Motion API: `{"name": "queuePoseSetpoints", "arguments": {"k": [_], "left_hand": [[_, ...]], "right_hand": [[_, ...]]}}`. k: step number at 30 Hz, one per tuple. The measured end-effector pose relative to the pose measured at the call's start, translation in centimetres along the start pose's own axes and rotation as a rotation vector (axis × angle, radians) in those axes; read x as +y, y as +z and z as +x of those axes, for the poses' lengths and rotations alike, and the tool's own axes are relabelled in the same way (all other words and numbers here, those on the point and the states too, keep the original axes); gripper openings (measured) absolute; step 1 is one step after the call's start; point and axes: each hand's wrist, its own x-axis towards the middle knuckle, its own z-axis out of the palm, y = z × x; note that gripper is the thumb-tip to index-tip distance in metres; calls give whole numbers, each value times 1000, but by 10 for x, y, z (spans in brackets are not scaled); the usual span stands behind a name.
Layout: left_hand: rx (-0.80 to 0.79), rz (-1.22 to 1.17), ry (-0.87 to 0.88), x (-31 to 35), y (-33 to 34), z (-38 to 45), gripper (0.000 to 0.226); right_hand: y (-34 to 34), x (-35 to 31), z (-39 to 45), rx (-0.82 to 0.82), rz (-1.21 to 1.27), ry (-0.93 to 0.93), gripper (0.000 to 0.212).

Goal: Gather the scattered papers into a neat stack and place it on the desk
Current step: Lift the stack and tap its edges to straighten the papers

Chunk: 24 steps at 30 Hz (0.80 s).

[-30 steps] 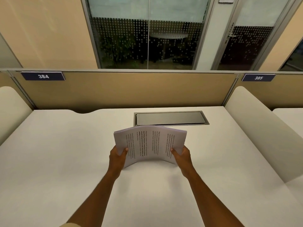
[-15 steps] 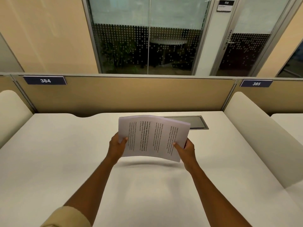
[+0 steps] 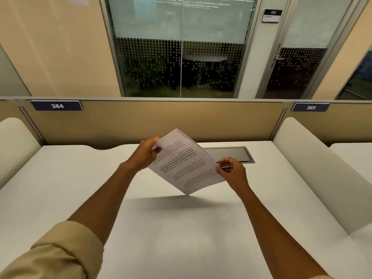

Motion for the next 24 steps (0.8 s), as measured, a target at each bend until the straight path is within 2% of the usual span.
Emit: {"name": "queuePoseSetpoints", "arguments": {"k": [6, 10, 13, 17, 20, 24], "left_hand": [[-109, 100, 101, 25, 4, 8, 9], [-97, 148, 134, 32, 10, 12, 11], [-28, 143, 133, 31, 11, 11, 6], [139, 133, 36, 19, 10, 1, 27], [233, -18, -65, 2, 14, -13, 34], [227, -575, -232, -8, 34, -35, 29]], "right_hand": [[18, -30, 1, -139, -129, -138, 21], [26, -44, 1, -140, -77, -140, 17], [26, -44, 0, -114, -45, -128, 16], [19, -36, -1, -54, 3, -76, 20], [13, -28, -3, -45, 65, -33, 23], [10, -20, -10, -62, 158, 22, 28]]}}
